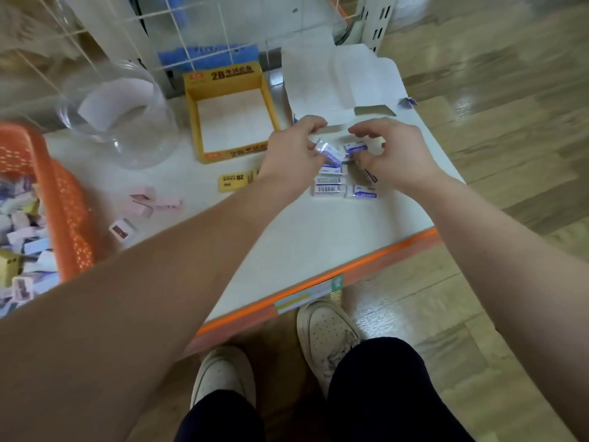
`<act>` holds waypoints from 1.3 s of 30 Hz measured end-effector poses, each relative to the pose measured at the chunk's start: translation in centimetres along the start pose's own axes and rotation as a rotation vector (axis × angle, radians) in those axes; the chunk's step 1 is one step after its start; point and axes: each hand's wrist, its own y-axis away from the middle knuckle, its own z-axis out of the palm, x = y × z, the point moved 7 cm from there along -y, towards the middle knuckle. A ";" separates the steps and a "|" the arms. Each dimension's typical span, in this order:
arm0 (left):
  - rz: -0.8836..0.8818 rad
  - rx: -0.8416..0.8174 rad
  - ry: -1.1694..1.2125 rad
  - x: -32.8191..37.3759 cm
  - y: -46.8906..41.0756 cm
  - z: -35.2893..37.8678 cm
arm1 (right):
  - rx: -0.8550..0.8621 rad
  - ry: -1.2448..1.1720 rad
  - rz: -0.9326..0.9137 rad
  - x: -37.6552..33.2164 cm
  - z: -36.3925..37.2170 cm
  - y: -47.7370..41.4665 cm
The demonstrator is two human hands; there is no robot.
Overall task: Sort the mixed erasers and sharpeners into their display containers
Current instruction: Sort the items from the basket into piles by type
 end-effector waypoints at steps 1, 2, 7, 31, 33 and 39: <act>0.005 -0.008 -0.002 -0.3 0.1 -0.1 | 0.023 -0.006 0.004 -0.1 -0.1 0.1; 0.009 -0.013 -0.001 -0.7 0.2 -0.2 | 0.054 -0.016 0.008 -0.2 -0.2 0.1; -0.008 0.020 0.081 -1.5 1.2 -0.6 | 0.260 -0.037 0.031 -1.2 -1.1 0.0; -0.305 0.560 -0.235 -14.9 18.9 -29.9 | -0.303 -0.058 -0.628 -33.3 11.0 3.5; -0.343 0.452 -0.233 -16.4 19.4 -29.2 | -0.400 0.042 -0.714 -35.5 12.3 4.6; -0.385 0.098 -0.318 -19.9 20.6 -25.0 | -0.610 0.333 -0.836 -36.8 16.6 7.5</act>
